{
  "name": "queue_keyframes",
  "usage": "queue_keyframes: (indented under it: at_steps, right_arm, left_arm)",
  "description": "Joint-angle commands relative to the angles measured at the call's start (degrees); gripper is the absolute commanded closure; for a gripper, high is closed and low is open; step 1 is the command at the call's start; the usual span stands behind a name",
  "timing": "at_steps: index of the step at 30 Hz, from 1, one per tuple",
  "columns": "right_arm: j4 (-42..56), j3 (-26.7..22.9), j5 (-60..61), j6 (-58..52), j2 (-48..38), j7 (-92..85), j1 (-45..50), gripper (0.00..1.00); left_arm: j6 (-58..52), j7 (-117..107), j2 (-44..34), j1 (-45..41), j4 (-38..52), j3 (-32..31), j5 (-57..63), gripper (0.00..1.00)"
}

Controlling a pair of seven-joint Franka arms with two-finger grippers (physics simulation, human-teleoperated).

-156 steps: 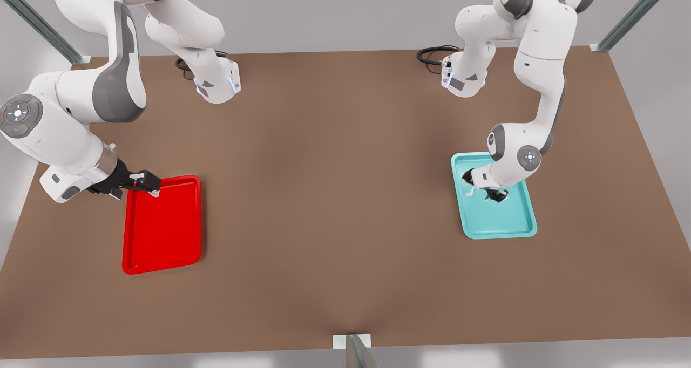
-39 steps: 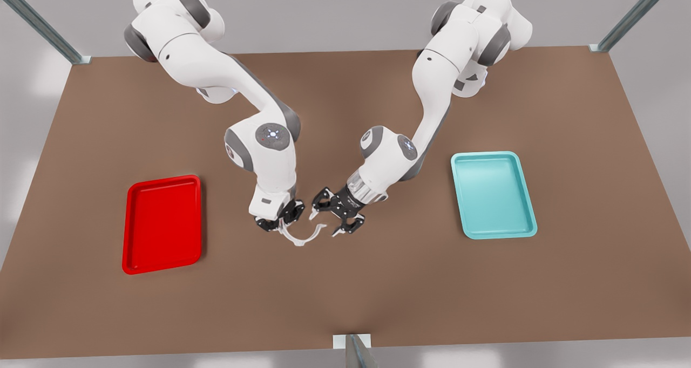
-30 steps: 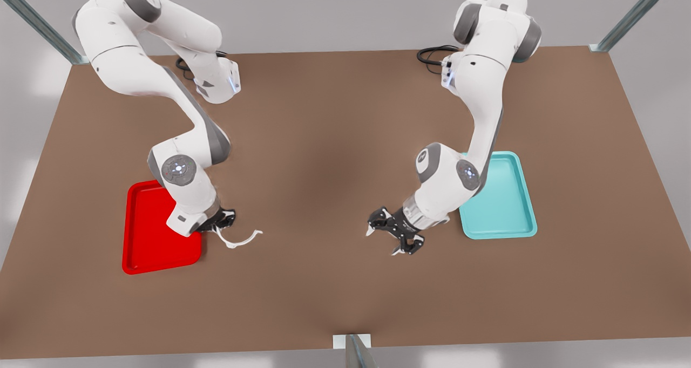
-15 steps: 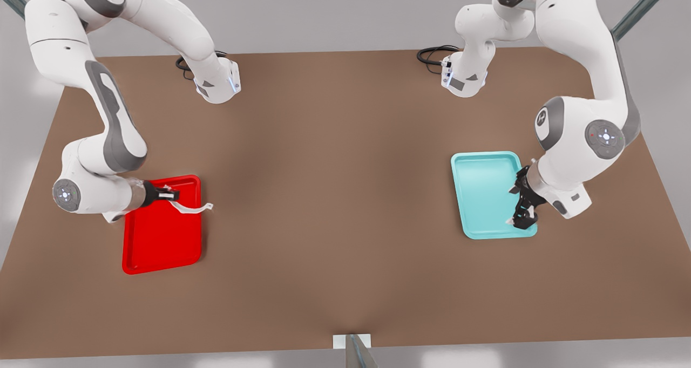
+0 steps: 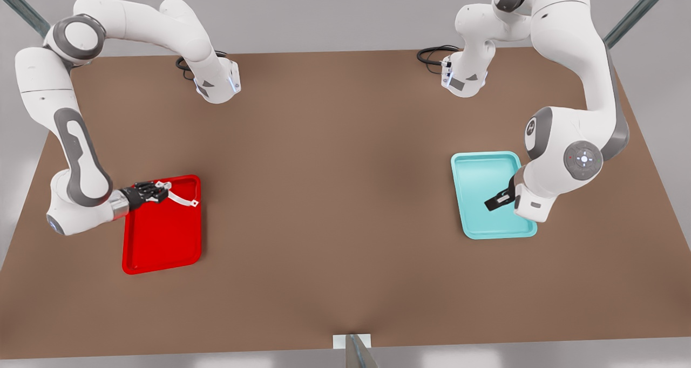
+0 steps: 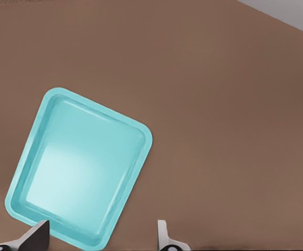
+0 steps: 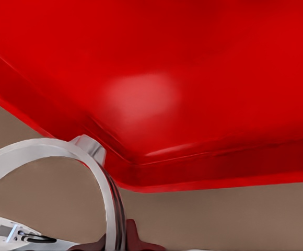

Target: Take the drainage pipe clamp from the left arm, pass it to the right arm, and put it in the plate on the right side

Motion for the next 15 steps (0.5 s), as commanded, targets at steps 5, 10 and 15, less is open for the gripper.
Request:
queue_keyframes:
  at_steps: [5, 10, 15]
  right_arm:
    - [4.9, -3.1, -0.7, -0.7, 2.6, -9.9, -0.1, 0.79]
    - [7.2, -3.9, -0.6, -0.6, 5.3, -13.4, -0.1, 0.79]
    - [7.2, -3.9, -0.9, 0.4, 5.3, -13.4, -0.1, 0.12]
  left_arm:
    - [-1.1, 31.7, 0.1, -0.3, -0.1, -0.1, -0.2, 0.0]
    - [-1.2, 31.7, 0.3, -0.3, -0.1, -0.1, -0.3, 0.0]
    - [-1.2, 31.7, 0.3, -0.4, -0.1, -0.1, -0.4, 0.0]
